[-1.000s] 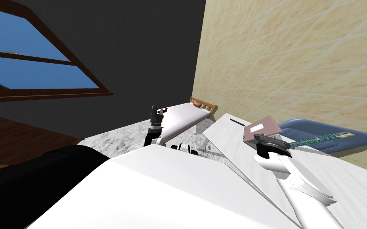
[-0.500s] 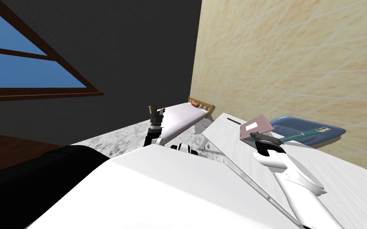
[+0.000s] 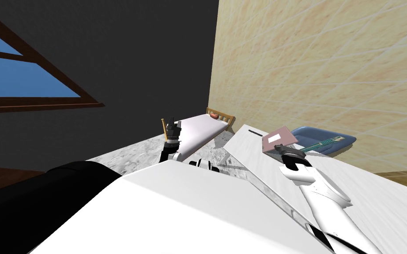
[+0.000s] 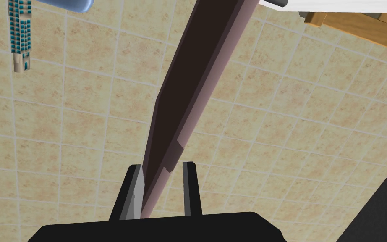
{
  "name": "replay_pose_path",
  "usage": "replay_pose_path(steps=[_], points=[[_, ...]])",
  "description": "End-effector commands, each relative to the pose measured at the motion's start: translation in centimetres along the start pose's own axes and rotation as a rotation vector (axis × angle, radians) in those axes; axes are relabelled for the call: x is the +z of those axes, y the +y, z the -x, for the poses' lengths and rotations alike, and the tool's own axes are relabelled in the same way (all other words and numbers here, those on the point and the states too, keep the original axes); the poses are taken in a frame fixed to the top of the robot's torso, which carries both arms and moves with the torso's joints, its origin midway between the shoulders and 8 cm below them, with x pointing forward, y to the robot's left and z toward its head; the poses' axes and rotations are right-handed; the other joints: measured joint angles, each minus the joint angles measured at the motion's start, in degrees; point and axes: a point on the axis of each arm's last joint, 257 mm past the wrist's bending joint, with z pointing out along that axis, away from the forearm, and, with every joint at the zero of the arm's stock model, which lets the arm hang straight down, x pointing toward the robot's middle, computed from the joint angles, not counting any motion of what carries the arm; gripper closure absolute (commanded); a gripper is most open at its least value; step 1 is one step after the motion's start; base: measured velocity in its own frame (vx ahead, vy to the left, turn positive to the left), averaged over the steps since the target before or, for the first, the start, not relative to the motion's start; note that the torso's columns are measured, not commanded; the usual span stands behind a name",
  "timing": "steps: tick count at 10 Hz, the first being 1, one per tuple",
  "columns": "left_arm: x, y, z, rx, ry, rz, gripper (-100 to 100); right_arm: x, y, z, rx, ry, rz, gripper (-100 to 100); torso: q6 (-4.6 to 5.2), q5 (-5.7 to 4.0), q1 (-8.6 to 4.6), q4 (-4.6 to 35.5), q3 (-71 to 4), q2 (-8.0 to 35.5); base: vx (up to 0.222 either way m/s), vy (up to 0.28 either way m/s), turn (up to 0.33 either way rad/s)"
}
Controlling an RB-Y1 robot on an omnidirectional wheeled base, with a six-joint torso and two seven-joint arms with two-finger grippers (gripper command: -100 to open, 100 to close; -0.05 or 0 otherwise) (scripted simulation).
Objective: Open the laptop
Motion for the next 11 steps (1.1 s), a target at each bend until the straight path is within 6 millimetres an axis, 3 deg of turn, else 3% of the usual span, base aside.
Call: replay_pose_path(steps=[1, 3, 4, 6, 7, 9, 10, 11], points=[[0.0, 0.0, 0.0, 0.0, 0.0, 0.0, 0, 0.6, 0.6, -0.7, 0.022, 0.004, 0.03, 100, -0.16, 0.06, 0.13, 0.0, 0.0, 0.0, 0.015, 0.016, 0.0], [0.0, 0.0, 0.0, 0.0, 0.0, 0.0, 0, 0.5, -0.2, -2.6, 0.02, 0.041, 0.014, 100, -0.29, -0.05, -0.03, -0.1, -0.1, -0.1, -0.002, -0.001, 0.021], [0.0, 0.0, 0.0, 0.0, 0.0, 0.0, 0, 1.8, 1.4, 0.0, 0.064, -0.011, 0.053, 100, -0.2, -0.2, -0.14, -0.2, -0.1, -0.2, 0.017, 0.032, -0.149], [0.0, 0.0, 0.0, 0.0, 0.0, 0.0, 0, 1.6, 0.6, -2.9, 0.064, 0.035, 0.048, 100, -0.03, -0.17, -0.12, -0.2, -0.1, -0.2, 0.029, 0.028, -0.074], [0.0, 0.0, 0.0, 0.0, 0.0, 0.0, 0, 2.9, 2.2, 0.2, 0.106, -0.029, 0.094, 100, -0.01, -0.34, -0.28, -0.2, 0.0, -0.1, 0.022, 0.043, -0.203], [0.0, 0.0, 0.0, 0.0, 0.0, 0.0, 0, 2.6, 1.2, -2.9, 0.11, 0.025, 0.078, 100, 0.02, -0.16, -0.18, -0.1, 0.0, 0.0, 0.021, 0.025, -0.054], [0.0, 0.0, 0.0, 0.0, 0.0, 0.0, 0, 2.6, 1.2, -2.9, 0.11, 0.025, 0.078, 100, 0.03, -0.34, -0.21, -0.2, 0.1, 0.1, 0.007, 0.0, 0.017], [0.0, 0.0, 0.0, 0.0, 0.0, 0.0, 0, 3.7, 2.5, 0.2, 0.152, -0.037, 0.113, 100, 0.04, -0.37, -0.35, -0.2, 0.0, 0.0, 0.012, 0.039, -0.232]])
